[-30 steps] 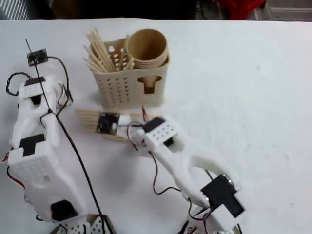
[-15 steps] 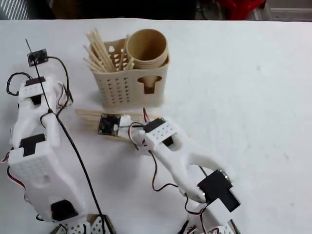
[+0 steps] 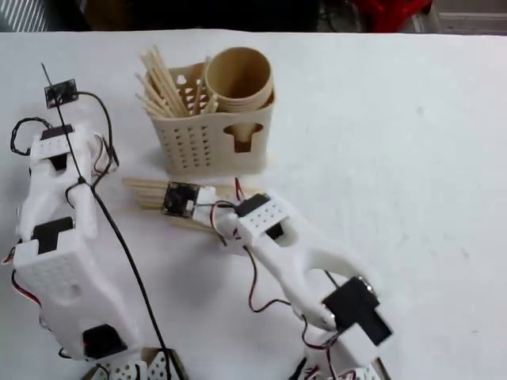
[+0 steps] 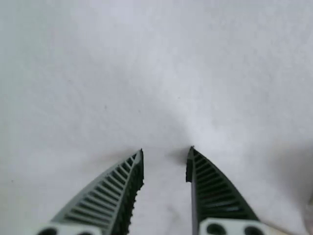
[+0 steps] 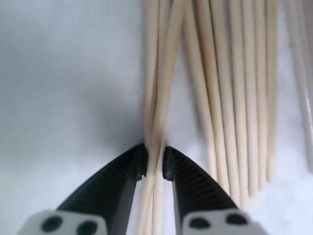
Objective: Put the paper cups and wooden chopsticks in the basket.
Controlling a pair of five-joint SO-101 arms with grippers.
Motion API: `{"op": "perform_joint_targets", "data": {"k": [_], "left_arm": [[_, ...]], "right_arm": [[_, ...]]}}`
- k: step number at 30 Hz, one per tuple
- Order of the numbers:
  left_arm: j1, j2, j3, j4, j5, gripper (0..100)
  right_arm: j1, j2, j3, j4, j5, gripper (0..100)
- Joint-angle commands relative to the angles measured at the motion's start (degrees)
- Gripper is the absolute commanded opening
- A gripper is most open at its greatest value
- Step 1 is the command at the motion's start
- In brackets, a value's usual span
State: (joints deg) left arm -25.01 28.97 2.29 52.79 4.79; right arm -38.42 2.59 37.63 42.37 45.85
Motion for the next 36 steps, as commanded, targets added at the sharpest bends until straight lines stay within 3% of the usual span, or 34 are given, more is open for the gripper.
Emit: {"op": "perform_joint_targets", "data": {"k": [1, 16, 25, 30, 36], "left_arm": [[0.75, -0.48, -0.44, -0.79, -0.44, 16], [0.75, -0.48, -0.44, -0.79, -0.44, 16], [0.75, -0.48, -0.44, -0.79, -0.44, 16], [0.75, -0.48, -0.44, -0.79, -0.44, 16], [0.75, -0.48, -0.44, -0.62, -0.44, 16]], "right_arm": [[2.33, -6.37, 0.18, 2.59, -3.60, 1.6], [3.65, -25.36, -0.09, 5.14, -14.68, 1.6], [0.57, -46.29, -9.58, -2.15, -23.21, 1.7], [-2.86, -43.12, -20.66, -9.98, -24.35, 1.7], [-3.30, -25.27, -36.22, -20.88, -25.58, 1.8]]}}
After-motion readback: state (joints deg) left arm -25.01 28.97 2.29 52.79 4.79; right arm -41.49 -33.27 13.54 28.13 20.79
